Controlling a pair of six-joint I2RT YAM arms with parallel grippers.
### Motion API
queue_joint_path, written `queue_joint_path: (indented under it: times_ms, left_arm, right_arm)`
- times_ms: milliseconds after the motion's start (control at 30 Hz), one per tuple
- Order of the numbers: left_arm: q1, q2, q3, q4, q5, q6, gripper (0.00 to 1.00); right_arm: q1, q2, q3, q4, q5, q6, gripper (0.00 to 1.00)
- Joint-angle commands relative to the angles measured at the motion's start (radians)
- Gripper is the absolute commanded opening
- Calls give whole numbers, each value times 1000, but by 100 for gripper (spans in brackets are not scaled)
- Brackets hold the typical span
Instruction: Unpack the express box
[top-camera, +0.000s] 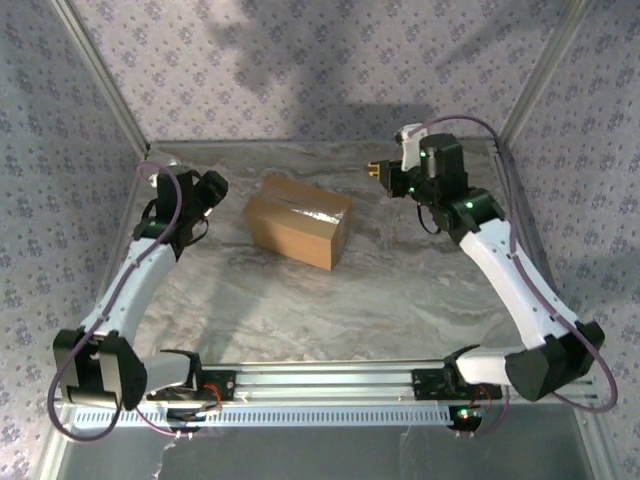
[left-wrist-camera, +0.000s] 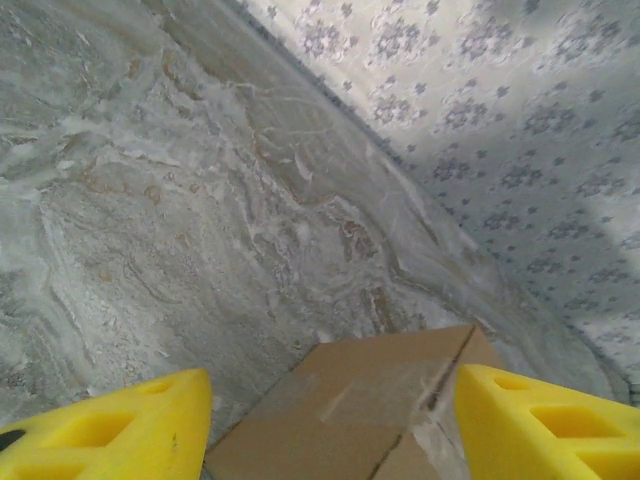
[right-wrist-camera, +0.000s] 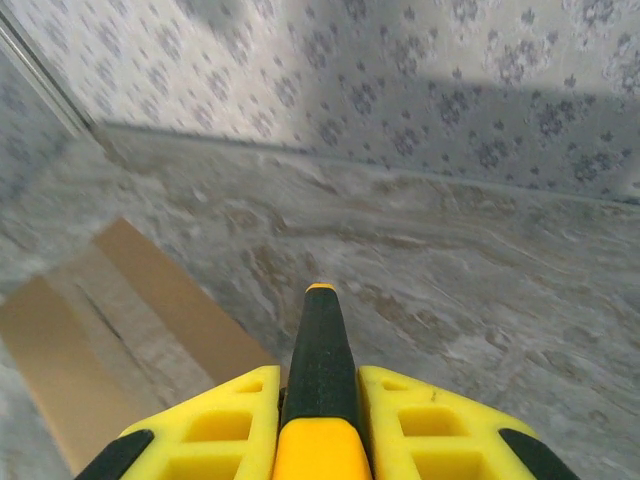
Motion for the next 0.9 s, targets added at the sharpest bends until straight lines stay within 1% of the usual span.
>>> queue_joint_path:
  times_ms: [0, 133, 267, 367, 533, 633, 867]
  left_arm:
    - [6, 69, 49, 53, 81, 40, 64]
    - [7, 168, 100, 44, 126, 66, 57]
    - [6, 199, 102, 70, 147, 83, 55]
    - [6, 206, 95, 71, 145, 94, 55]
    - [-9, 220, 74, 74, 158, 106, 53]
    - [-26, 235, 83, 49, 156, 121, 52]
    - [-76, 274, 74, 61, 147, 131, 49]
  right_arm:
    - [30, 71, 57, -37, 123, -129, 0]
    - [92, 172, 105, -50, 260, -231, 0]
    - [139, 244, 130, -52, 305, -306, 0]
    - [151, 281, 145, -51, 306, -332, 0]
    - [162, 318, 160, -41, 262, -353, 0]
    - [188, 332, 153, -26, 268, -377, 0]
    - [249, 340, 132, -23, 285, -414, 0]
